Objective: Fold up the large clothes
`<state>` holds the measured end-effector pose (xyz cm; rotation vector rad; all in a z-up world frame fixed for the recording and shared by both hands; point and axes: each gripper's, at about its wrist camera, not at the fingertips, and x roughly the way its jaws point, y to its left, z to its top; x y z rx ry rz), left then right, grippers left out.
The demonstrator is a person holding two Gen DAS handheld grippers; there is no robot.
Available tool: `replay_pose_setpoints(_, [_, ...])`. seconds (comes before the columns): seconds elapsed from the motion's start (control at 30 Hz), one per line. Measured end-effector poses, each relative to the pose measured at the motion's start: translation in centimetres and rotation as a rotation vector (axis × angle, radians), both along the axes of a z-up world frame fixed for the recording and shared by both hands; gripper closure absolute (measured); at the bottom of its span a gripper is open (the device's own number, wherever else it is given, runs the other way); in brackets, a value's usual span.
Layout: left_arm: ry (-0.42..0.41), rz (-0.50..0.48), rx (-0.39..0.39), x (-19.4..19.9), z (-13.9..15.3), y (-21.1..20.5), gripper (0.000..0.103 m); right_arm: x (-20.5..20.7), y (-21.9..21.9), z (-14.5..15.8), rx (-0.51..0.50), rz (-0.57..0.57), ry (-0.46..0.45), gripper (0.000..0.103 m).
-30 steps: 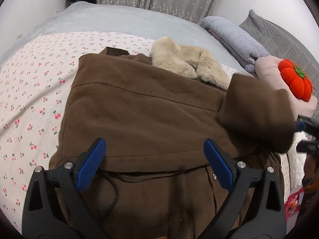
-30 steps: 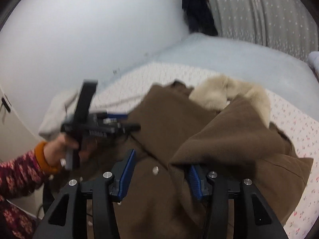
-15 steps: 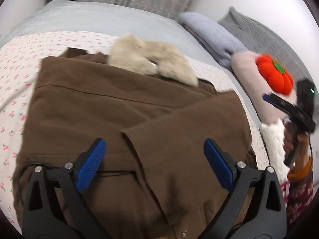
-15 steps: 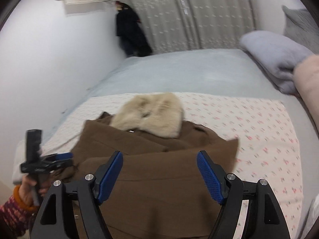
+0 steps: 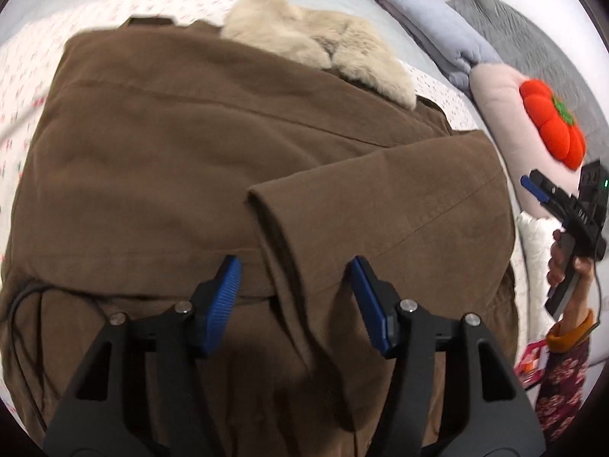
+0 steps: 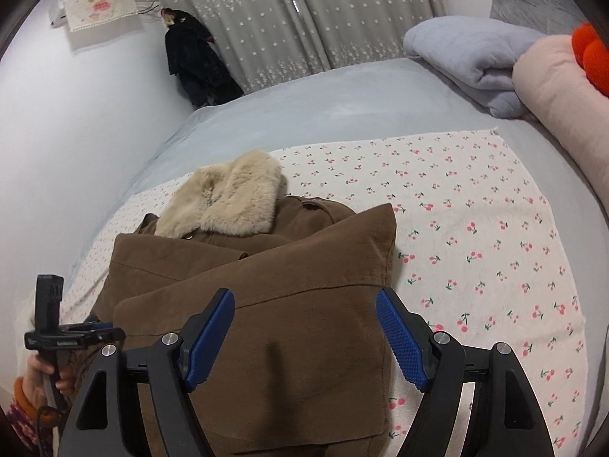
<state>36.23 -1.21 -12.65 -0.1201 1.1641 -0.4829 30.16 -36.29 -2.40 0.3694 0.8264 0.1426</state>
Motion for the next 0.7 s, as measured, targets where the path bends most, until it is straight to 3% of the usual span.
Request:
replay_pose_setpoints(0.07, [-0.039,-0.029,0.034,0.0,0.5,-0.9,0.075,0.0,-0.3,-0.2,0.002,-0.014,0.006,0.024])
replay_pose_setpoints(0.1, [-0.061,-0.039,0.075,0.1,0.9,-1.4,0.094,0.0,-0.5,-0.2,0.004,-0.022,0.006,0.024])
replay_pose_setpoints(0.2, [-0.185,-0.068,0.098,-0.1,4.4,-2.8,0.097,-0.1,-1.5,-0.1,0.017,-0.048,0.000,0.024])
replay_pose_setpoints(0.33, [-0.416,-0.071,-0.017,-0.7,11.4,-2.1,0.097,-0.4,-3.0,0.1,0.035,-0.081,-0.016,0.023])
replay_pose_setpoints(0.4, [-0.489,-0.061,-0.044,-0.3,13.0,-1.2,0.097,-0.4,-3.6,-0.2,0.037,-0.100,-0.013,0.022])
replay_pose_setpoints(0.5, [-0.458,-0.027,0.038,2.0,10.9,-0.5,0.092,0.1,-4.4,-1.1,0.052,-0.117,-0.003,0.022])
replay_pose_setpoints(0.6, [-0.332,0.021,0.240,5.3,5.1,-0.2,0.091,1.3,-4.9,-2.3,0.085,-0.132,0.011,0.022])
replay_pose_setpoints(0.63, [-0.281,0.011,0.274,6.0,3.3,-0.2,0.091,1.8,-5.1,-2.8,0.105,-0.134,0.017,0.022])
replay_pose_setpoints(0.7, [-0.238,0.005,0.267,6.2,1.7,0.0,0.089,2.9,-5.4,-3.7,0.155,-0.135,0.020,0.022])
